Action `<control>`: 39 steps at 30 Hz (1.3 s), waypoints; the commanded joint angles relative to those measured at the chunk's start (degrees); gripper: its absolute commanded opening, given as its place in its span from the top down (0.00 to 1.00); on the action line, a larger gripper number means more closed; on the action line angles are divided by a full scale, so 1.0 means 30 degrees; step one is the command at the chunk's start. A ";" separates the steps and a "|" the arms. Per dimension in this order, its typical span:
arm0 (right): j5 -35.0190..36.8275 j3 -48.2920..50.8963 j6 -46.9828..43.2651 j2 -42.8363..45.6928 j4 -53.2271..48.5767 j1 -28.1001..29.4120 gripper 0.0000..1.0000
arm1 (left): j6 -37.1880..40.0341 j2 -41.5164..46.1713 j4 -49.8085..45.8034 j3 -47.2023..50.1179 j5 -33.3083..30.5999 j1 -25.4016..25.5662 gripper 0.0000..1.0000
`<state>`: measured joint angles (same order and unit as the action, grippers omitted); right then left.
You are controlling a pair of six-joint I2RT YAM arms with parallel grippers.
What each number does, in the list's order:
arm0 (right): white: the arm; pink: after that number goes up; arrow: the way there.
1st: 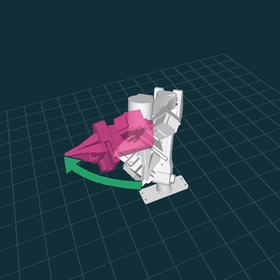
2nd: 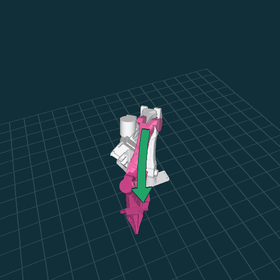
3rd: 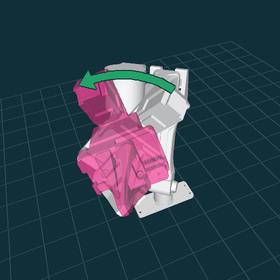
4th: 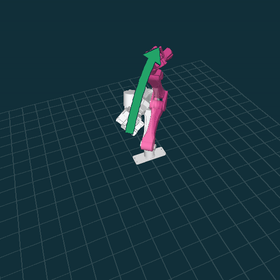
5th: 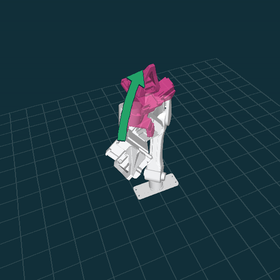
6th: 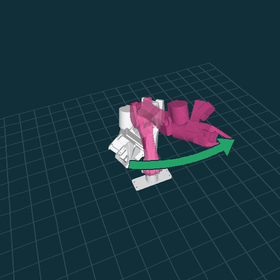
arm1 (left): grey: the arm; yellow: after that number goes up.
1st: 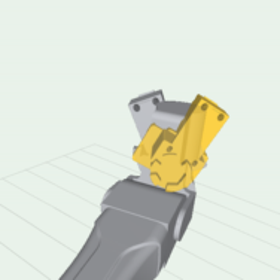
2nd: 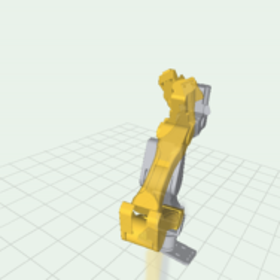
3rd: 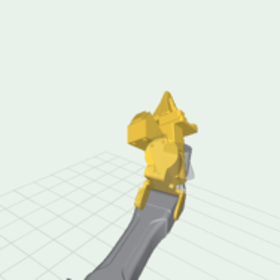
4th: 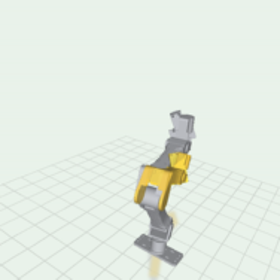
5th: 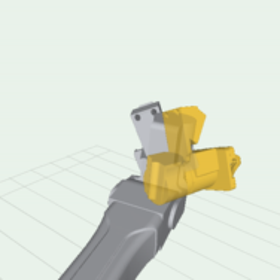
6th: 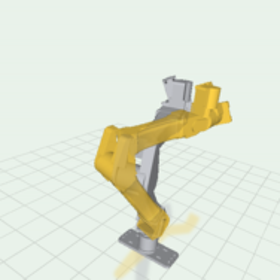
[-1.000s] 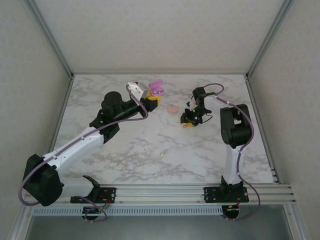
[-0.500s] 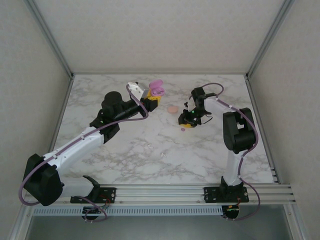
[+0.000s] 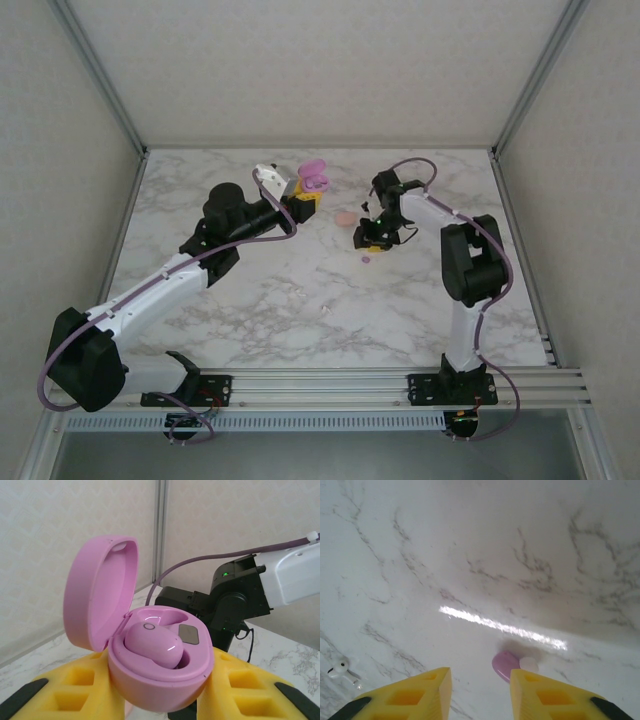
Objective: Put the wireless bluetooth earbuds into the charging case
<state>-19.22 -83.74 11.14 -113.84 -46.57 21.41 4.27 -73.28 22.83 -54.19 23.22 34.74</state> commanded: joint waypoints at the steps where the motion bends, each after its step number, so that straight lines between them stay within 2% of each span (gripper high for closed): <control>1: 0.0352 -0.0989 -0.0609 -0.1043 -0.0538 0.0013 0.62 | 0.0103 0.0453 0.0140 -0.0349 -0.0248 -0.0125 0.78; 12: 0.0217 -0.1769 -0.0957 -0.2657 -0.0832 0.0040 0.57 | 0.0322 0.0665 -0.0110 -0.0260 -0.0387 -0.0125 0.78; 31: -0.0359 0.0599 -0.1083 -0.0377 -0.1409 0.0042 0.59 | 0.0186 0.0329 0.0037 -0.0378 -0.0206 -0.0125 0.78; 39: 0.1521 0.0234 -0.0229 -0.0193 -0.1411 0.0204 0.59 | 0.0157 0.0284 0.0047 -0.0422 -0.0124 -0.0126 0.78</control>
<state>-17.76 -82.43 8.88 -116.07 -49.30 21.37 4.69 -72.75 22.22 -54.19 22.37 34.74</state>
